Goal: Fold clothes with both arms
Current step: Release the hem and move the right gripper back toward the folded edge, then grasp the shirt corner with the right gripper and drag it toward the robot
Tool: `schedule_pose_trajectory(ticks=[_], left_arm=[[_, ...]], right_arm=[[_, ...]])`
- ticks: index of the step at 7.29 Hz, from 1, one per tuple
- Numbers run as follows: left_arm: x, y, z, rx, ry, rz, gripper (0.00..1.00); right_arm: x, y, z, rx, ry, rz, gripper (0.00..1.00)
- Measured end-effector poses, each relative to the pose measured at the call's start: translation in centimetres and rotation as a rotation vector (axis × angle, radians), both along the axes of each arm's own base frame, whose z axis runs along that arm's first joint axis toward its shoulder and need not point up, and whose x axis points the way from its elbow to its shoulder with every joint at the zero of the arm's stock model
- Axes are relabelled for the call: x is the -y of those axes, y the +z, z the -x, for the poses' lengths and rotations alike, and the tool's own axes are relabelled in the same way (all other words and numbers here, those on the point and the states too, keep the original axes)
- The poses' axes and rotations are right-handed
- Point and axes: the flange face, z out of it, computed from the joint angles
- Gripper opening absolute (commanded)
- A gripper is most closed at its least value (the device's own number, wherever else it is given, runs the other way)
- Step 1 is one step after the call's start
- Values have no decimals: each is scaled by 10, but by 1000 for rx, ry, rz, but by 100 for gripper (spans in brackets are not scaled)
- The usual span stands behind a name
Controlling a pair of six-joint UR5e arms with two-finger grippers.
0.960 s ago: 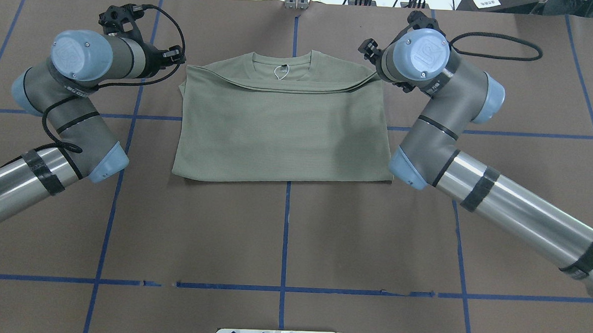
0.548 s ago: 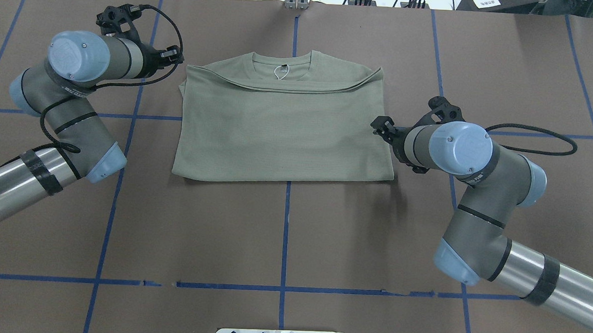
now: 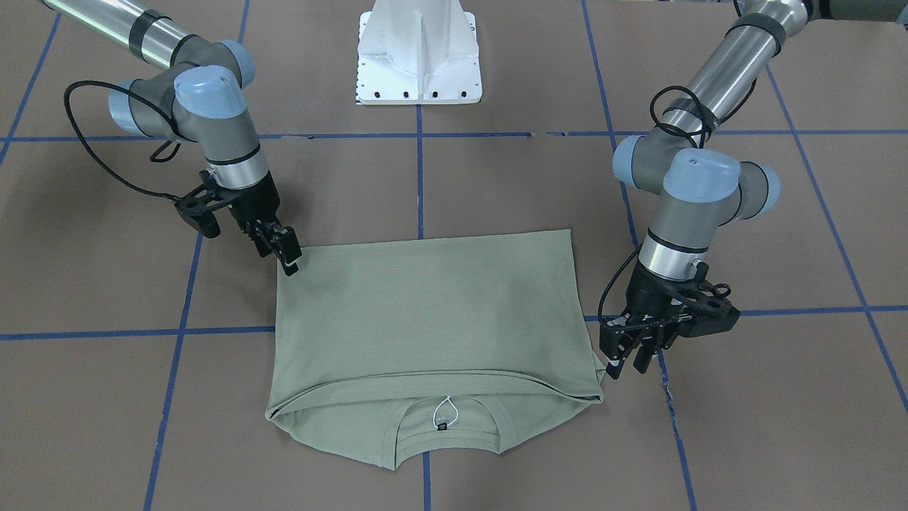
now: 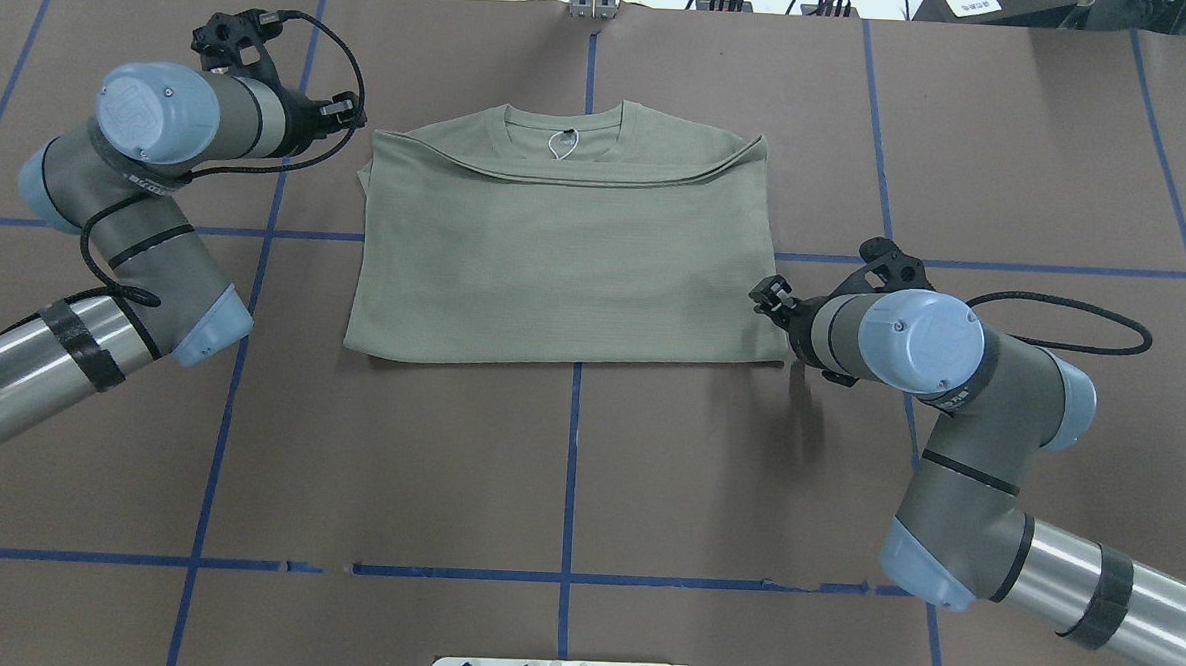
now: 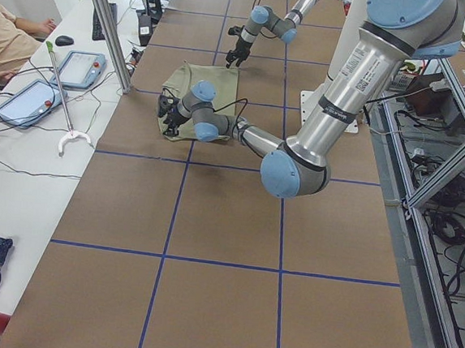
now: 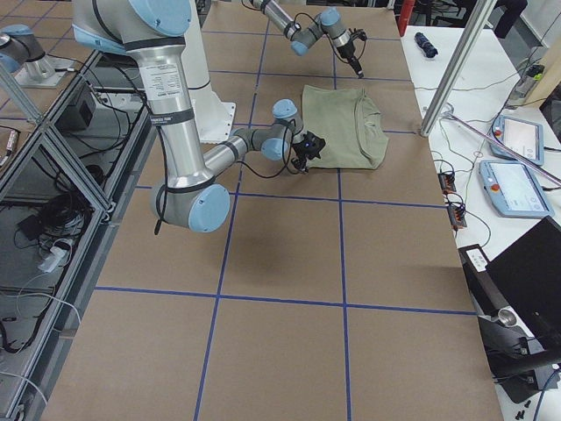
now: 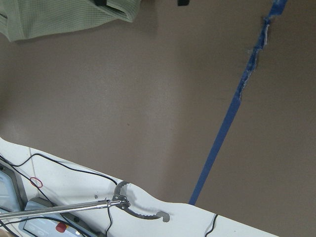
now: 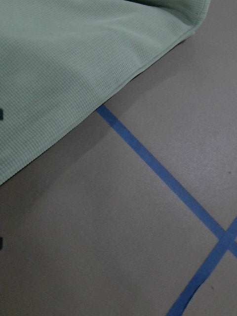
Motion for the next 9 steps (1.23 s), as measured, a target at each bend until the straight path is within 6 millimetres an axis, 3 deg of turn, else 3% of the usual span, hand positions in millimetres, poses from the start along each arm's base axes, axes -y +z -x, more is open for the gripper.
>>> schedule_pose_trajectory(ticks=[1, 7, 8, 9], left_arm=[[0, 0, 0, 0, 0, 0, 57], [0, -4, -1, -6, 1, -4, 57], [-1, -10, -1, -15, 3, -9, 57], [-7, -20, -3, -37, 5, -14, 57]], right_arm=[[-3, 2, 0, -1, -3, 5, 0], [-19, -12, -6, 33, -23, 4, 0], [-32, -11, -20, 39, -34, 4, 0], [-60, -7, -36, 43, -63, 9, 0]])
